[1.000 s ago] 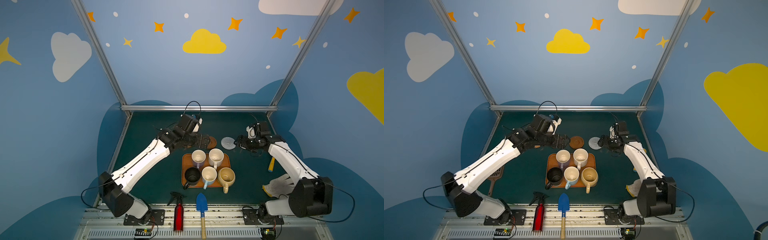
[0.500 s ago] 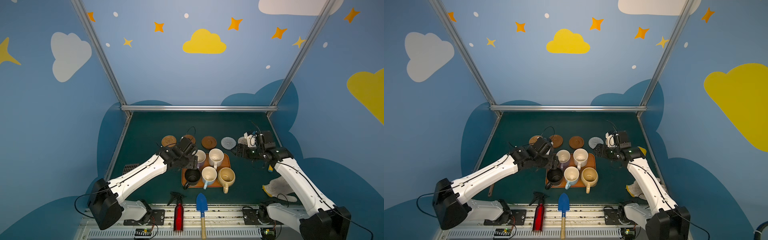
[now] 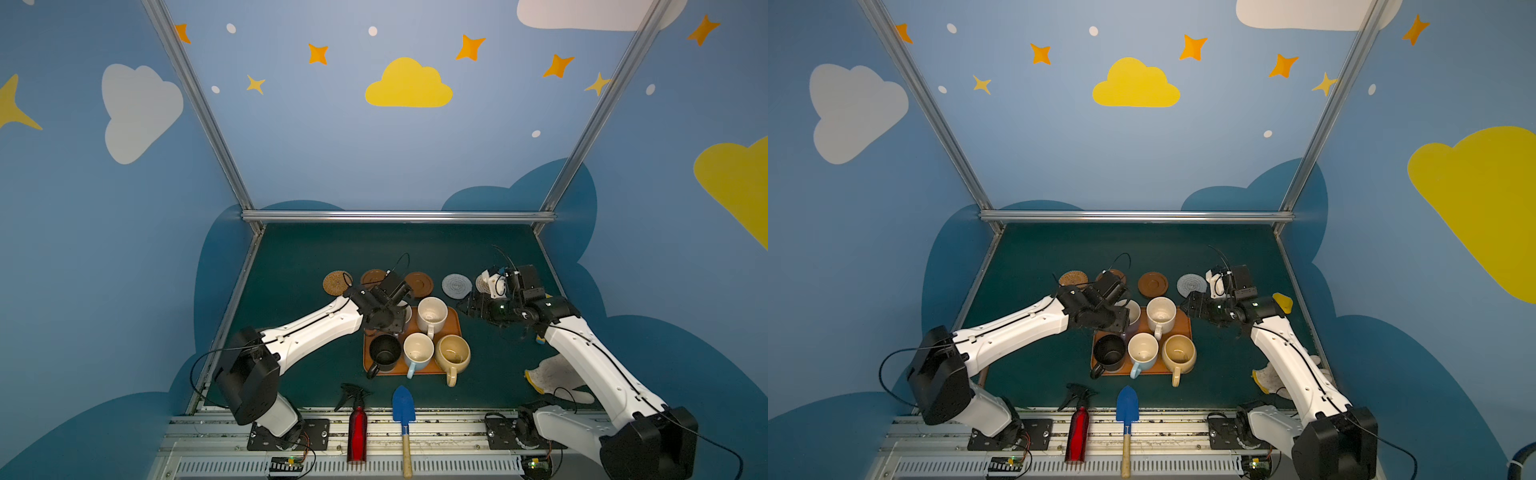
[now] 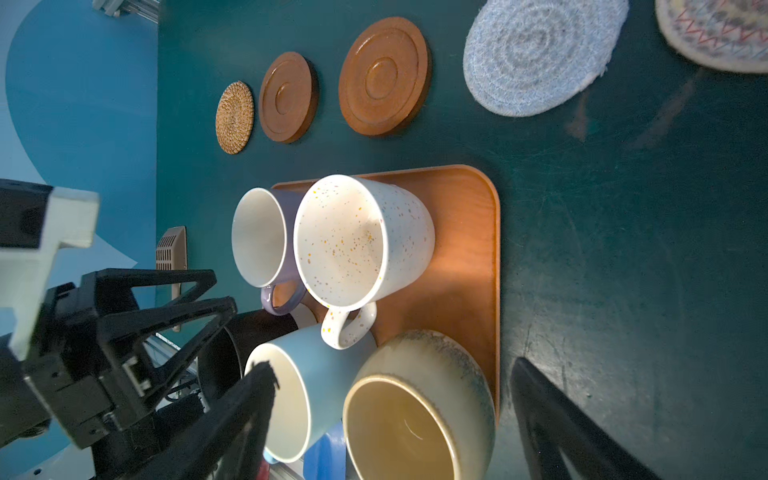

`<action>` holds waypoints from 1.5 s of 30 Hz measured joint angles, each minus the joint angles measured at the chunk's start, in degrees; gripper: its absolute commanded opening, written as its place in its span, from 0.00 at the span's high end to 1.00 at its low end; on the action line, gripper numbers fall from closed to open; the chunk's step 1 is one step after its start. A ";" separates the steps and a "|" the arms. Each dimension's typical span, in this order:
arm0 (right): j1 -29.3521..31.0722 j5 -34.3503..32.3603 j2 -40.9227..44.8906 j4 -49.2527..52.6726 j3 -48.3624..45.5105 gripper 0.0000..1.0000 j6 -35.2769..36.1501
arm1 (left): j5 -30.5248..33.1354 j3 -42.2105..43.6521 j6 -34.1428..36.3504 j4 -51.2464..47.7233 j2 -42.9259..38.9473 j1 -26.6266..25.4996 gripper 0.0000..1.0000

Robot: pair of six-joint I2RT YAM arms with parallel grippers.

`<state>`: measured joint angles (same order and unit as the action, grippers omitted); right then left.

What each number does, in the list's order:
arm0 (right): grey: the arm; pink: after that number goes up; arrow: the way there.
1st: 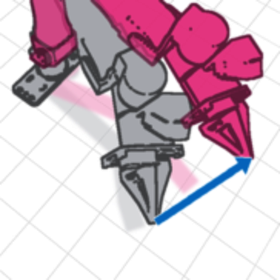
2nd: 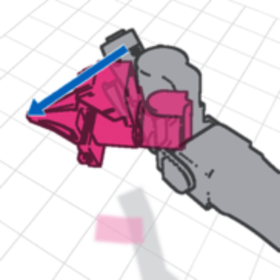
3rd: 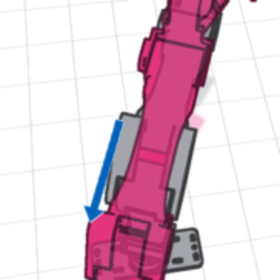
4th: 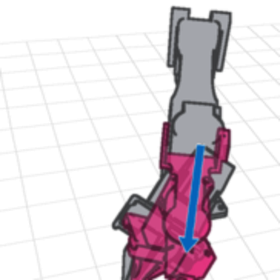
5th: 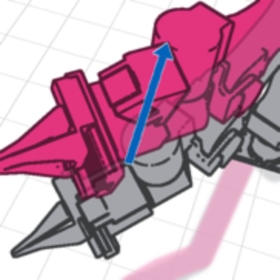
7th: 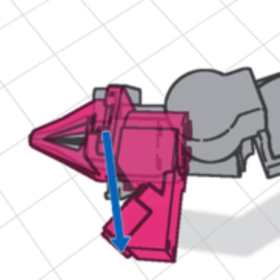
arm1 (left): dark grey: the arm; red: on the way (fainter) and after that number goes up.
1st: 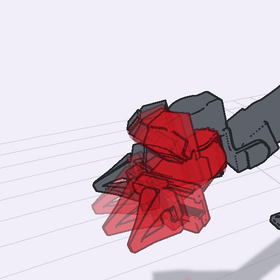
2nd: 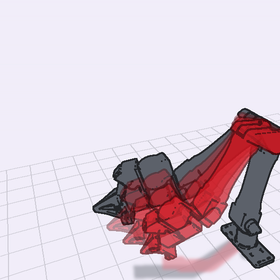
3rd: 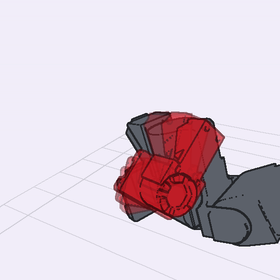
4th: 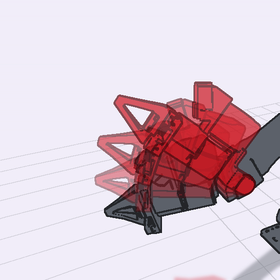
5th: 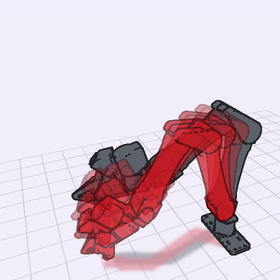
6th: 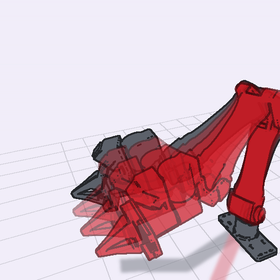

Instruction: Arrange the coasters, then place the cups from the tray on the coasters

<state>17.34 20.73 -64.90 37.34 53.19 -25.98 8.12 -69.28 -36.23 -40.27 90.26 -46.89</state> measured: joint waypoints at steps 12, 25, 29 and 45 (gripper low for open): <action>0.02 0.37 -0.87 -1.33 -0.07 0.11 -1.07 | 1.40 0.07 0.33 -0.11 1.92 -1.33 0.40; 1.53 7.06 -0.83 -3.69 -0.39 0.11 -0.81 | 1.42 -0.04 1.25 0.48 6.95 -1.27 0.46; 3.28 8.02 -0.04 -5.07 -0.52 0.11 -0.59 | 1.31 -1.20 1.55 1.18 9.22 -1.11 0.49; 5.77 7.15 2.23 -9.11 -3.69 0.12 -0.11 | 1.25 -1.33 2.38 2.67 9.60 -1.14 0.63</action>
<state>23.11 27.88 -62.67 28.23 49.50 -26.09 9.37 -70.61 -33.85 -37.60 99.85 -48.03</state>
